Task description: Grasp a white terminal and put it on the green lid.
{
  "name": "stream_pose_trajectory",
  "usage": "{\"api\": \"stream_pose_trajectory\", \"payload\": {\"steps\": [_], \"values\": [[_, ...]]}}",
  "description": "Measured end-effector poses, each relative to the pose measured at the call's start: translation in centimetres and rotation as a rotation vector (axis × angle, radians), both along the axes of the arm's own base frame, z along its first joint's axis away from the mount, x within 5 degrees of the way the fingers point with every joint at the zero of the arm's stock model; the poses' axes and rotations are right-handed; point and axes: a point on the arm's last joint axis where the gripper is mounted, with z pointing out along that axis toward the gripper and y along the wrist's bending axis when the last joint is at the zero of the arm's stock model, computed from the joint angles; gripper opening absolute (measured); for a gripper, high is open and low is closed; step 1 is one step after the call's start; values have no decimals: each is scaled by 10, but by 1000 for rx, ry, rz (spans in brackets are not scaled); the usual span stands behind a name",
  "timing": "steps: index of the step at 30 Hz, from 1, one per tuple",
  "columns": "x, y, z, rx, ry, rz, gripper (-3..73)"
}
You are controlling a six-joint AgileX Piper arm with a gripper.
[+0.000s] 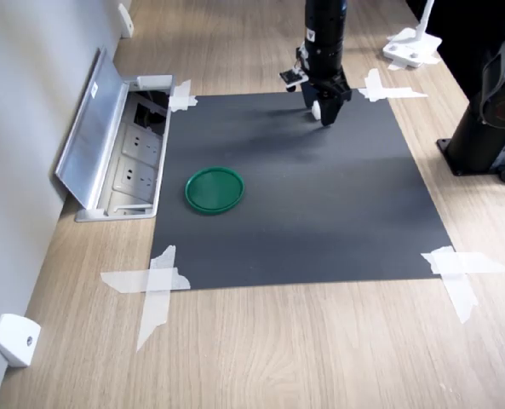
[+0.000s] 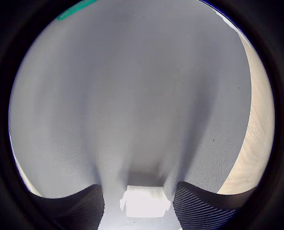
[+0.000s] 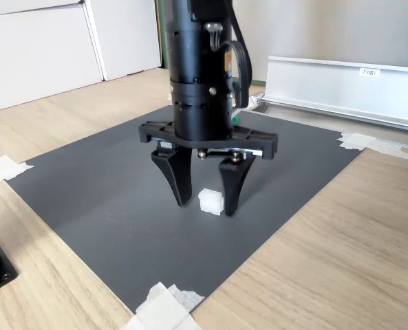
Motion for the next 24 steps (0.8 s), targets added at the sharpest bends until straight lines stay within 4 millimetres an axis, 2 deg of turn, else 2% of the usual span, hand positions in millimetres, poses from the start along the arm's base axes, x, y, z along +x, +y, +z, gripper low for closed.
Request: {"api": "stream_pose_trajectory", "payload": {"steps": [4, 7, 16, 24], "values": [[2, -1, -2, -1, -1, 2, 616], [3, -1, -2, -5, -7, 4, 586], [4, -2, -2, -11, -11, 0, 327], [3, -1, 3, 4, -2, -56, 318]]}}
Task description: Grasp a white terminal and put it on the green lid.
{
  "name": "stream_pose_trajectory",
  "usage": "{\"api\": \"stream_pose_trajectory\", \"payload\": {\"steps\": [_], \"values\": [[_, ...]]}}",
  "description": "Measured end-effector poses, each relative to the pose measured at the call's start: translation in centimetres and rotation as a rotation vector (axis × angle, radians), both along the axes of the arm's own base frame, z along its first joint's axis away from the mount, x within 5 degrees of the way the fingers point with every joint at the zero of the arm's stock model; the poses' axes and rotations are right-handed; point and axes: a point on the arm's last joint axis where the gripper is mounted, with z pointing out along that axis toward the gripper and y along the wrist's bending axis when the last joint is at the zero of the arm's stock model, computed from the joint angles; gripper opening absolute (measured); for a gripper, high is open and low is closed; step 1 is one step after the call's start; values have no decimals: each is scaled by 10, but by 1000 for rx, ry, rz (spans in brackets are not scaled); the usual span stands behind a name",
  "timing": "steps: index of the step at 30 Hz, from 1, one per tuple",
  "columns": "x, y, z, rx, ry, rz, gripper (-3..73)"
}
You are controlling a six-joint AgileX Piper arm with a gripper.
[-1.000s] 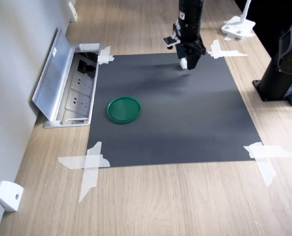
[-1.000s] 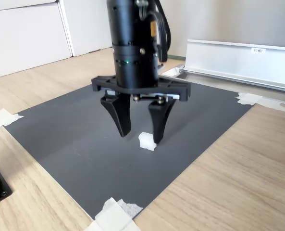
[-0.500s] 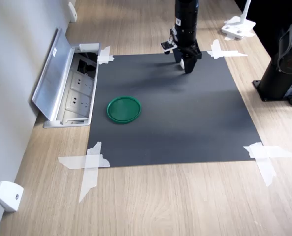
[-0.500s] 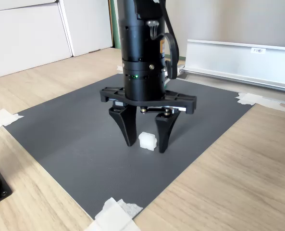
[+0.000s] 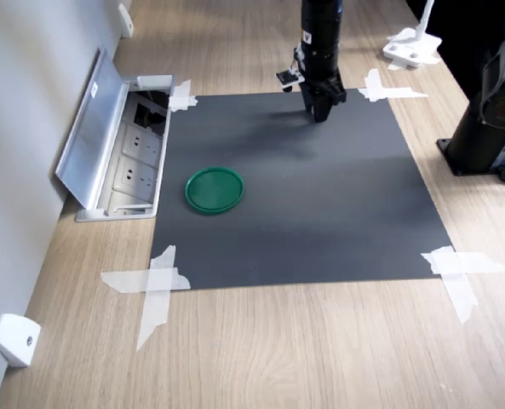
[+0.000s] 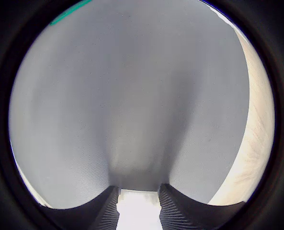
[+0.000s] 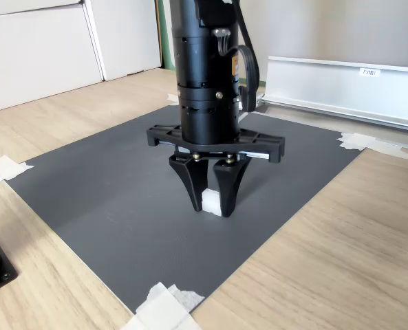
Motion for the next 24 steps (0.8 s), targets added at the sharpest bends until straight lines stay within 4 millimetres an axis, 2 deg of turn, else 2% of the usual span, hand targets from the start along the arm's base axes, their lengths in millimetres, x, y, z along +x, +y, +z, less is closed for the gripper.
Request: {"api": "stream_pose_trajectory", "payload": {"steps": [5, 9, 13, 16, 19, 24], "values": [[19, 16, 31, -12, -44, 50, 318], [50, 53, 58, 23, -137, 119, 318], [80, 94, 73, 68, -192, 177, 318], [104, 122, 69, 95, -198, 204, 318], [124, 142, 57, 105, -183, 230, 318], [147, 155, 34, 120, -158, 239, 318]]}}
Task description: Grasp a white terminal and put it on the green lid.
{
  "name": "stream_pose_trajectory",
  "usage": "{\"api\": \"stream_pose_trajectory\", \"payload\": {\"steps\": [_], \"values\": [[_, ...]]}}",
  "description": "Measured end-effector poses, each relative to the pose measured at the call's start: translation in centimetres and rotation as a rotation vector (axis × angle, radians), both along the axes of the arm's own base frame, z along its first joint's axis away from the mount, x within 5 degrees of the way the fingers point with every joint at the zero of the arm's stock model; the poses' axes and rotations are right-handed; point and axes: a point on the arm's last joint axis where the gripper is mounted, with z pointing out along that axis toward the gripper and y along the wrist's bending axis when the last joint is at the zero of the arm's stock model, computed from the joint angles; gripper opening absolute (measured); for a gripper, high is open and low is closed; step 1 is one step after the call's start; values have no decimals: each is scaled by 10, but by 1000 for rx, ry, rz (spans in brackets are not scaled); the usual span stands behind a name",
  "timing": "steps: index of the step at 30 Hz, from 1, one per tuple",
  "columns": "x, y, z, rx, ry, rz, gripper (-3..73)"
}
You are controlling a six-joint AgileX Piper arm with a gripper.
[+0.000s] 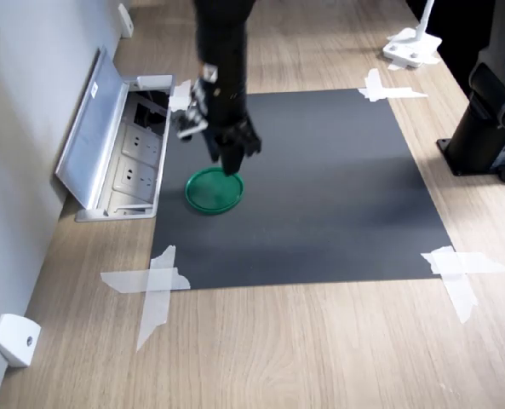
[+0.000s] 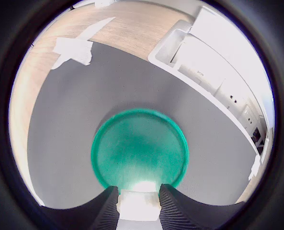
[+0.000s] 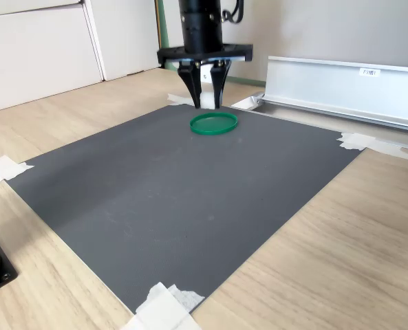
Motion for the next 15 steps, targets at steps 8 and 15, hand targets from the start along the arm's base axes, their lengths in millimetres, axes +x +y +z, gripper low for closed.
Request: {"api": "stream_pose_trajectory", "payload": {"steps": [8, 15], "values": [[14, 2, -14, 7, 12, -10, 318], [15, 2, -22, 12, 31, -41, 318]]}}
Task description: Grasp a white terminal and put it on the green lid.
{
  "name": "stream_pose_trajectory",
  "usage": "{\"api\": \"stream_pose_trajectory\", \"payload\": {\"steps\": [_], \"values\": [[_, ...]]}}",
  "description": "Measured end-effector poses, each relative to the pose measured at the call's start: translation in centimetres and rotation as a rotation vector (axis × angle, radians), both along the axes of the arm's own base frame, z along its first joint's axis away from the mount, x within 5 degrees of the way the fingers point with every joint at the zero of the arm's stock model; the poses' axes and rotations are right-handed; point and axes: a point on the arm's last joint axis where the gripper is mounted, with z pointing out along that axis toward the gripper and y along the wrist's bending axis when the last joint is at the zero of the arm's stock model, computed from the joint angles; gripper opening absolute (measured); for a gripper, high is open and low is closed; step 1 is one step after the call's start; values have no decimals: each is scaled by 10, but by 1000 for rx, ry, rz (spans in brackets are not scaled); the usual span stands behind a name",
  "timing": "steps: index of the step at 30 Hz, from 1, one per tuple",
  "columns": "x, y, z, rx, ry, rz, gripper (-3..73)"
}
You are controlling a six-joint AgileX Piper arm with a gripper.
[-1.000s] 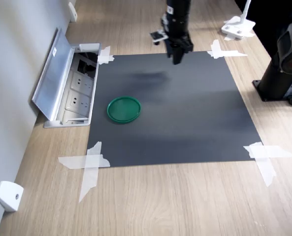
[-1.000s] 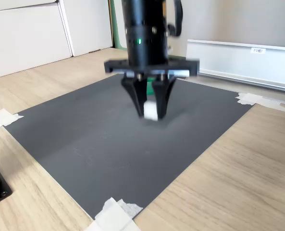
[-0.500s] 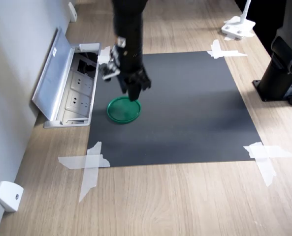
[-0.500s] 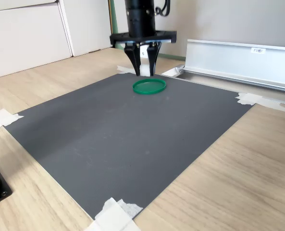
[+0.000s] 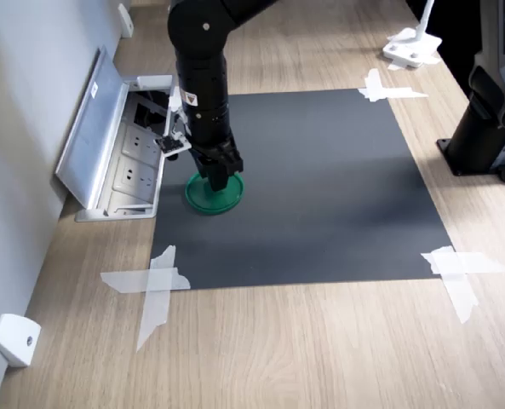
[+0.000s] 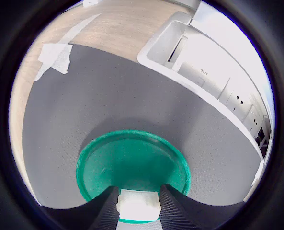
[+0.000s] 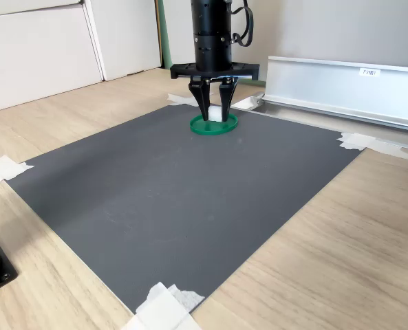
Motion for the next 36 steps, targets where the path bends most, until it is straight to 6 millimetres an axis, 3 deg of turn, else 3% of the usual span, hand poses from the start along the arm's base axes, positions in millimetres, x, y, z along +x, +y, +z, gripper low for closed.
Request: {"api": "stream_pose_trajectory", "payload": {"steps": [6, 15, 19, 22, 24, 27, 30, 36], "values": [[1, 0, -1, 2, 2, -5, 333], [0, 2, 1, 31, 0, -66, 654], [-3, 1, 24, 43, -62, -90, 668], [-12, 0, 57, 64, -173, -109, 572], [-23, -1, 74, 81, -237, -133, 456], [-46, -3, 99, 125, -345, -192, 222], [-70, -8, 118, 184, -448, -275, 55], [-131, -38, 146, 259, -673, -445, -4]]}}
